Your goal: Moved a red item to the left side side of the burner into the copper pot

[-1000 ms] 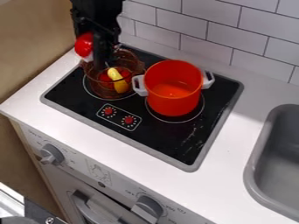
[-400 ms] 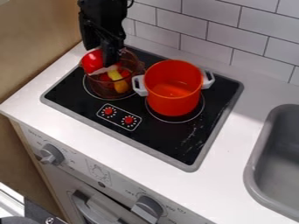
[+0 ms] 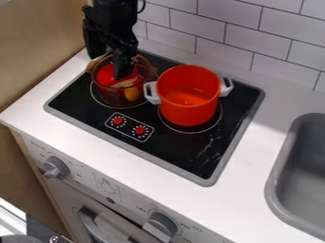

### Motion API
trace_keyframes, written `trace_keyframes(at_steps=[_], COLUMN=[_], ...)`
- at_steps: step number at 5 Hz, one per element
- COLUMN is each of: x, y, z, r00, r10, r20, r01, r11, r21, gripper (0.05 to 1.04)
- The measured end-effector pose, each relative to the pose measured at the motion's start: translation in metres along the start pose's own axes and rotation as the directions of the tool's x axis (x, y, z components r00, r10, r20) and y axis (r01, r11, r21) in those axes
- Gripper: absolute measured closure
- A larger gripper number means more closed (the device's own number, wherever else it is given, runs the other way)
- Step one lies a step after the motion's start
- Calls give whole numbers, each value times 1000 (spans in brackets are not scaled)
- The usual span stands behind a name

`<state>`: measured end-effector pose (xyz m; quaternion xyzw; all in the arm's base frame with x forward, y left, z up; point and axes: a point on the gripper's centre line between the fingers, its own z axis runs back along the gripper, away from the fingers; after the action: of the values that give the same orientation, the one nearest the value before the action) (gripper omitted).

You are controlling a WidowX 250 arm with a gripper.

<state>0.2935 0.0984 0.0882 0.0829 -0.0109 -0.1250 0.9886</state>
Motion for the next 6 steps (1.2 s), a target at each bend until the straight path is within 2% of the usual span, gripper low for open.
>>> trace_keyframes(at_steps=[4, 5, 6], x=[-23, -27, -28], y=[-49, -67, -87], z=[28, 35, 44], r00=[992, 988, 985], r10=[101, 132, 152], r20=[-74, -80, -79], r01=[-101, -133, -156], r11=[995, 991, 987], r21=[-6, -10, -45], gripper=[84, 84, 84])
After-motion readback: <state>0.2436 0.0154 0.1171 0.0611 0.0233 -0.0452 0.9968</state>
